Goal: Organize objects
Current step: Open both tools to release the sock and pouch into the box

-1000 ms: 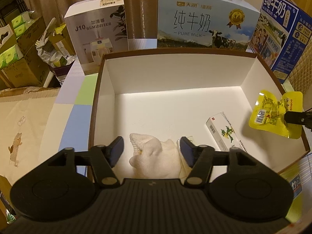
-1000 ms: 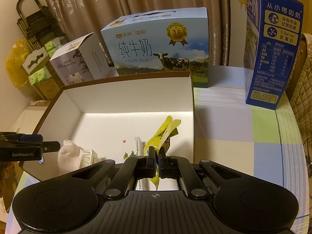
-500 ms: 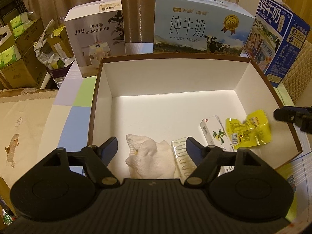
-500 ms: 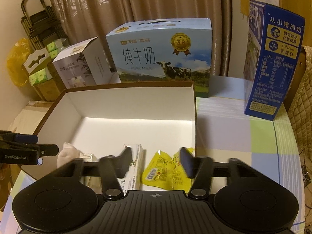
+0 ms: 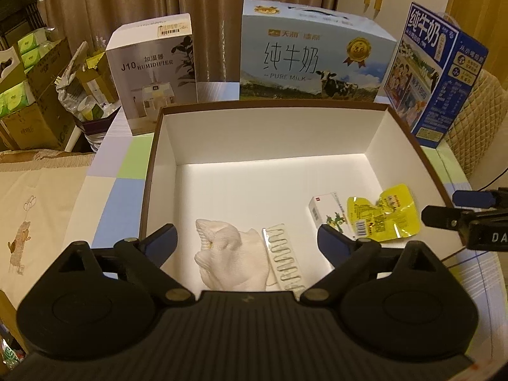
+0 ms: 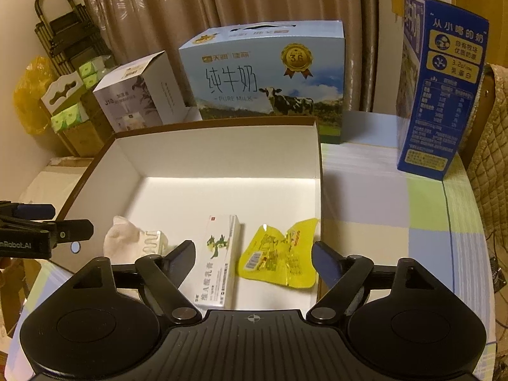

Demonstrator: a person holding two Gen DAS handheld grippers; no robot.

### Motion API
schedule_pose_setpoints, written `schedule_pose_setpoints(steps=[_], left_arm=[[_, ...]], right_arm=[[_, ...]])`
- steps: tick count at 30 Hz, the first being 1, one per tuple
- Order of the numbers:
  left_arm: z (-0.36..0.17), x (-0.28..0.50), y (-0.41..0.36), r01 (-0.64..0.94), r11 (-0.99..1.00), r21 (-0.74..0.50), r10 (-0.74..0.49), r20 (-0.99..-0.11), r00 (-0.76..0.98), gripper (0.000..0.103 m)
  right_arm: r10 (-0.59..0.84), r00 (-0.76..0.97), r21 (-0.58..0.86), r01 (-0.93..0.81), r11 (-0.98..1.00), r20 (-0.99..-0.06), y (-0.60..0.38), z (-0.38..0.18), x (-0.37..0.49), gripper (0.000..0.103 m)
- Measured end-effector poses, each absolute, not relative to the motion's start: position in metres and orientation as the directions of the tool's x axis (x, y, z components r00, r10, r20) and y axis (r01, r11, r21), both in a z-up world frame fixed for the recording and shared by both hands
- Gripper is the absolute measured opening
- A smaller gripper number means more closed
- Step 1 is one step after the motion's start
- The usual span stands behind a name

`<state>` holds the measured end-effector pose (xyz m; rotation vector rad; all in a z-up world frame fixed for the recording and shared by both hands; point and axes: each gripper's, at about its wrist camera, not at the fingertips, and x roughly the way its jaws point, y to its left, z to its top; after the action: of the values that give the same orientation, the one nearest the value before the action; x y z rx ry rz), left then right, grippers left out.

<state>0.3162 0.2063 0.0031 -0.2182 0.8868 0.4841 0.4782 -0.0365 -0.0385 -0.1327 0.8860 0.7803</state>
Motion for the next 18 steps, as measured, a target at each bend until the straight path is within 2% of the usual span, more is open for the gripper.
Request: schedule_pose_setpoints(steps=[18], left_arm=[[0.039,0.269,0.164,-0.500,0.866,-0.022,0.319,-0.745,0.585,0.095]], right_arm=[[0.602,0.398,0.222,-0.676,0.703,-0.693,-0.070,-0.005,0.433,0.078]])
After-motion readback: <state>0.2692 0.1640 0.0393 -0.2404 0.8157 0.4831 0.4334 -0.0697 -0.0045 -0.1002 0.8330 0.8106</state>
